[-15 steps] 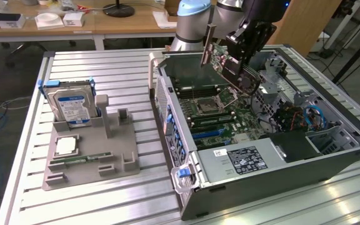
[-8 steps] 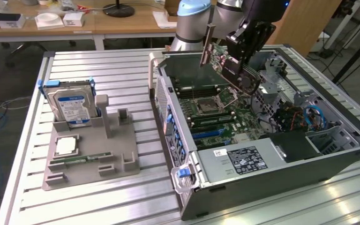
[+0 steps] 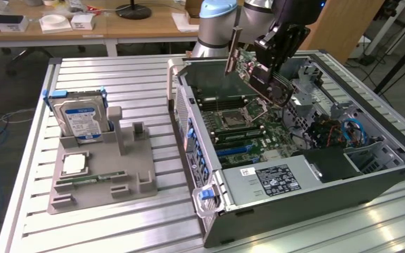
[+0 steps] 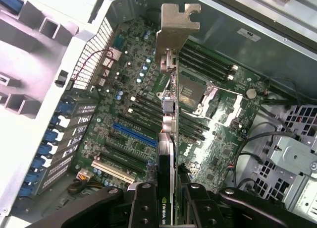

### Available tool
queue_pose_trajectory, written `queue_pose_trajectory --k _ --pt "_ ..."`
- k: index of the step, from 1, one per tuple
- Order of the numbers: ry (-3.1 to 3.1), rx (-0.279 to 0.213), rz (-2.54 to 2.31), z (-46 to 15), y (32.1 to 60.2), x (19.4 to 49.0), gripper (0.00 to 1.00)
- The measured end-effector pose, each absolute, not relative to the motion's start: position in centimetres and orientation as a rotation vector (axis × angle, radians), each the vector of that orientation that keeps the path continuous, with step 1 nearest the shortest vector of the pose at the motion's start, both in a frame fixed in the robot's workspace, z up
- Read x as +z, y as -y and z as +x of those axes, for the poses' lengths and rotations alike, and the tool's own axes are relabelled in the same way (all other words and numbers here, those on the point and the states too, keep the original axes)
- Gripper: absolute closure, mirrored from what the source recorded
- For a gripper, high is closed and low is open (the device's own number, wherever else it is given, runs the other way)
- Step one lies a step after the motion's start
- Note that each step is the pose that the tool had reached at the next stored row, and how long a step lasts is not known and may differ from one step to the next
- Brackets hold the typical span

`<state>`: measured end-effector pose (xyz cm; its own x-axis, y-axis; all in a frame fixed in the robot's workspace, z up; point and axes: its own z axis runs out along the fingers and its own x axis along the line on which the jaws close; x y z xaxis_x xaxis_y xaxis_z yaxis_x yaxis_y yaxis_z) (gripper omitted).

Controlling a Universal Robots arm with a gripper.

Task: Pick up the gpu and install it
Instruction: 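Insert the gpu into the slot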

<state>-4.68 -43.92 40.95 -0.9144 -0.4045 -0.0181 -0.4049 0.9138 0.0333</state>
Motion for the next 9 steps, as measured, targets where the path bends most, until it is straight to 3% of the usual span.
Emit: queue_pose_trajectory --k 9 --pt "-3.058 0.057 -0.669 -4.68 43.89 40.94 0.74"
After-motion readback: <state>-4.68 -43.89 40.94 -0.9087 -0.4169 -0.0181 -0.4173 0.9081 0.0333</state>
